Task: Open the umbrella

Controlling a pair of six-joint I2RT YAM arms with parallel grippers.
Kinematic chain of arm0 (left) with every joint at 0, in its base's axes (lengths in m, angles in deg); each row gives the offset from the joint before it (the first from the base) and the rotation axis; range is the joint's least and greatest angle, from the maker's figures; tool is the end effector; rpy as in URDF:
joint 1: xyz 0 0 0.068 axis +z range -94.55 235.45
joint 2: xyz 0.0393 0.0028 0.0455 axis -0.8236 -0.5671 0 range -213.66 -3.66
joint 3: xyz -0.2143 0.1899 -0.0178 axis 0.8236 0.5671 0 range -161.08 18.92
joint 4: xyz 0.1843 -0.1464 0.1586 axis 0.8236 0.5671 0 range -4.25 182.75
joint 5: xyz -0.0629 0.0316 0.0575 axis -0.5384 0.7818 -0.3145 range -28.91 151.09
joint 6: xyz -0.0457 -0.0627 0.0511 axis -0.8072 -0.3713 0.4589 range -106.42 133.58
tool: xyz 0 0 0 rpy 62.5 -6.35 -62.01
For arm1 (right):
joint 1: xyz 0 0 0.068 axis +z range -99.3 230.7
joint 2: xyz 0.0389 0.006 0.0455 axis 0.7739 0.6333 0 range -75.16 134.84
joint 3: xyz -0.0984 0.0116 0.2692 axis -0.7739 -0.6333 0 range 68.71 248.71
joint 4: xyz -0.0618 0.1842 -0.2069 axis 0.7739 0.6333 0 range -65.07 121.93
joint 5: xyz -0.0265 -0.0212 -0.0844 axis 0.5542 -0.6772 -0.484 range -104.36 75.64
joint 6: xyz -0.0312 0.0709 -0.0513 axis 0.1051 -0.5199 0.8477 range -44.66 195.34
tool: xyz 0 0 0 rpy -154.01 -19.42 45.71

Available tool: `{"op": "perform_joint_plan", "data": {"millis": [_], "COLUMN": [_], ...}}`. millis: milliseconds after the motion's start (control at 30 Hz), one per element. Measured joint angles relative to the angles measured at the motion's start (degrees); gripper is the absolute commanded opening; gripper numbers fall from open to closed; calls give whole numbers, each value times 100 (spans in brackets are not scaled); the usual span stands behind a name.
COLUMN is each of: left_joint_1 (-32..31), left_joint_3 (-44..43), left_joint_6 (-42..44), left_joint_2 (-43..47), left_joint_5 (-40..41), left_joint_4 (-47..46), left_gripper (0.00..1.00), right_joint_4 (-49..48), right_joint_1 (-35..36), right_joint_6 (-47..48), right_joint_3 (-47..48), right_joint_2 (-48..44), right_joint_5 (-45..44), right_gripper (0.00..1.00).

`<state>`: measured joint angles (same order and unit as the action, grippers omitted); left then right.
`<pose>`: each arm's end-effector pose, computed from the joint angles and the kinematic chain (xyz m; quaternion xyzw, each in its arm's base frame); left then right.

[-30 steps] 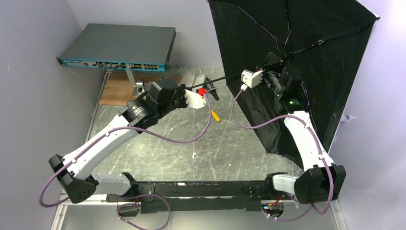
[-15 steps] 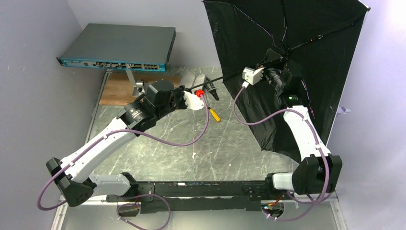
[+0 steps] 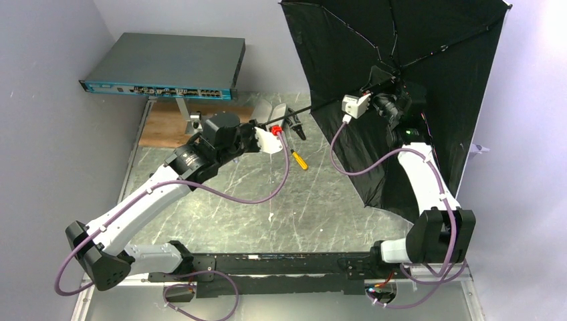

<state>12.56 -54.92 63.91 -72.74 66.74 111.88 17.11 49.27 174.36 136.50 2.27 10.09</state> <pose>0.2472 -0.2184 0.3985 0.5804 0.5868 0.0771 0.5593 0.3852 0.0250 0.3947 -0.6252 0.3517 -0.4254 0.5518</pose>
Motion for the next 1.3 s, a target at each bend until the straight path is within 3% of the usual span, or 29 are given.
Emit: {"op": "perform_joint_plan", "data": {"millis": [267, 467, 600, 667, 700, 767, 833, 1067, 1300], "left_joint_1": [116, 118, -61, -146, -173, -195, -197, -286, -468], "left_joint_3": [83, -363, -592, -623, -623, -625, -697, -1526, -2048], "left_joint_6": [55, -184, -448, -610, -671, -780, -796, -957, -1080], "left_joint_2": [142, 107, 55, 55, 55, 24, -39, -584, -1335], "left_joint_5": [-323, -671, -737, -699, -682, -664, -756, -1016, -835], "left_joint_4": [-83, 564, 929, 1097, 1156, 1248, 1488, 2221, 2269], "left_gripper": [0, 0, 0, 0, 9, 47, 63, 75, 77], "right_joint_4": [31, 136, 164, 136, 111, 92, 85, 42, 50], "right_joint_1": [-20, -20, 138, 269, 328, 411, 422, 341, 505], "right_joint_6": [22, -46, -87, -87, -87, -94, -87, -20, 66], "right_joint_3": [138, -507, -916, -1056, -1104, -1161, -1163, -1401, -1460], "right_joint_2": [109, -680, -1163, -1224, -1220, -1174, -1134, -1172, -1272], "right_joint_5": [251, 4, -498, -748, -850, -973, -1189, -1668, -1847], "right_gripper": [0, 12, 9, 0, 0, 0, 0, 0, 0]}}
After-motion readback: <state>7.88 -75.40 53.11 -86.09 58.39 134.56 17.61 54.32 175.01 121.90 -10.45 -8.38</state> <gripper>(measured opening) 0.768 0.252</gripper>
